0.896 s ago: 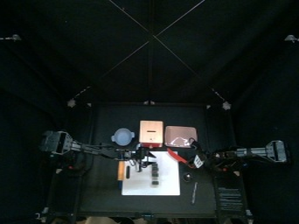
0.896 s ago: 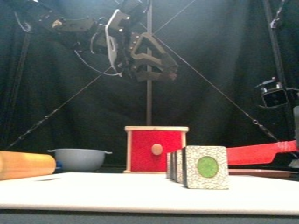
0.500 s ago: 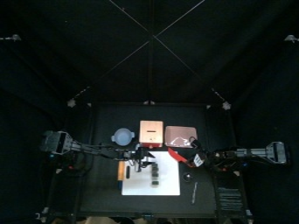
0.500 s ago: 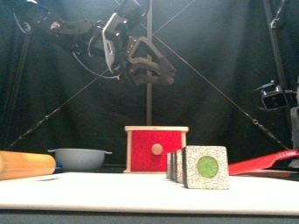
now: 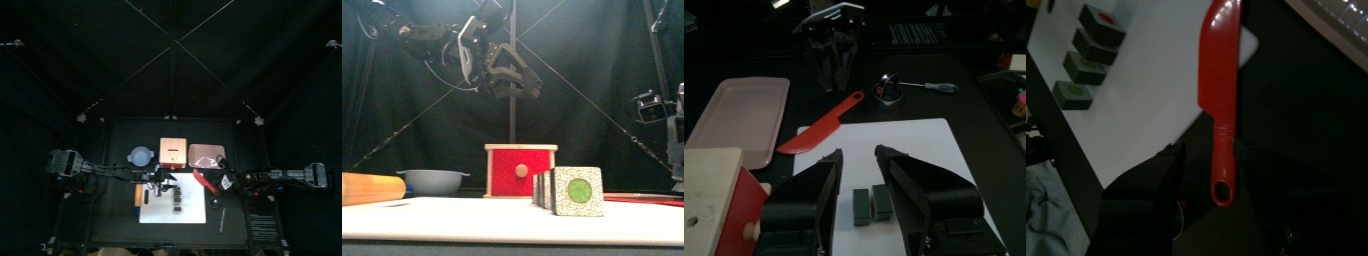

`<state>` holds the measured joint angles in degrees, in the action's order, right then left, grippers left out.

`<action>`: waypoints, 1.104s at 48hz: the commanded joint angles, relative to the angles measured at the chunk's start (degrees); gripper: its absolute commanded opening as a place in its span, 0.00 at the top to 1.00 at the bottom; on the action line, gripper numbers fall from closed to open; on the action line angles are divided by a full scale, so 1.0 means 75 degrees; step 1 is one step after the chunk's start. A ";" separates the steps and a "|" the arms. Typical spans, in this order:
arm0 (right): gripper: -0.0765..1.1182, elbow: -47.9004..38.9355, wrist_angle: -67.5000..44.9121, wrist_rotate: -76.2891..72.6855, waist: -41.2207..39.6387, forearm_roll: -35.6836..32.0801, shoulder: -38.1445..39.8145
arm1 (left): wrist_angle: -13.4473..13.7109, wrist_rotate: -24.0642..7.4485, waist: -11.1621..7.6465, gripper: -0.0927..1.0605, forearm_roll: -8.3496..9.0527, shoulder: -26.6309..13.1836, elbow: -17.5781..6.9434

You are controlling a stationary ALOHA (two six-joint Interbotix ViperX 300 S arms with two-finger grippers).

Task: Place sushi on board then cut the sushi with the knife then place the pieces on the plate
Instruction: Place the 4 sushi pieces on the plate

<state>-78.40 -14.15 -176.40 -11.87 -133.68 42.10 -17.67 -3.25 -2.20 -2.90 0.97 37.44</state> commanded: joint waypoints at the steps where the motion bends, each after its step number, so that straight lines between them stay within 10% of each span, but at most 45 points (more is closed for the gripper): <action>1: 0.27 0.0504 0.0035 0.0012 0.0023 -0.0164 0.0012 | -0.0070 0.0000 0.0012 0.28 -0.0012 0.0176 -0.0023; 53: 0.27 0.4148 0.0621 0.0000 0.1477 -0.3902 -0.3902 | -0.0082 0.0023 -0.0082 0.28 -0.0410 0.1043 0.1465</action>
<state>-49.66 -9.84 -176.31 -0.97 -161.98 13.27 -17.75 -2.99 -2.81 -5.98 8.00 48.87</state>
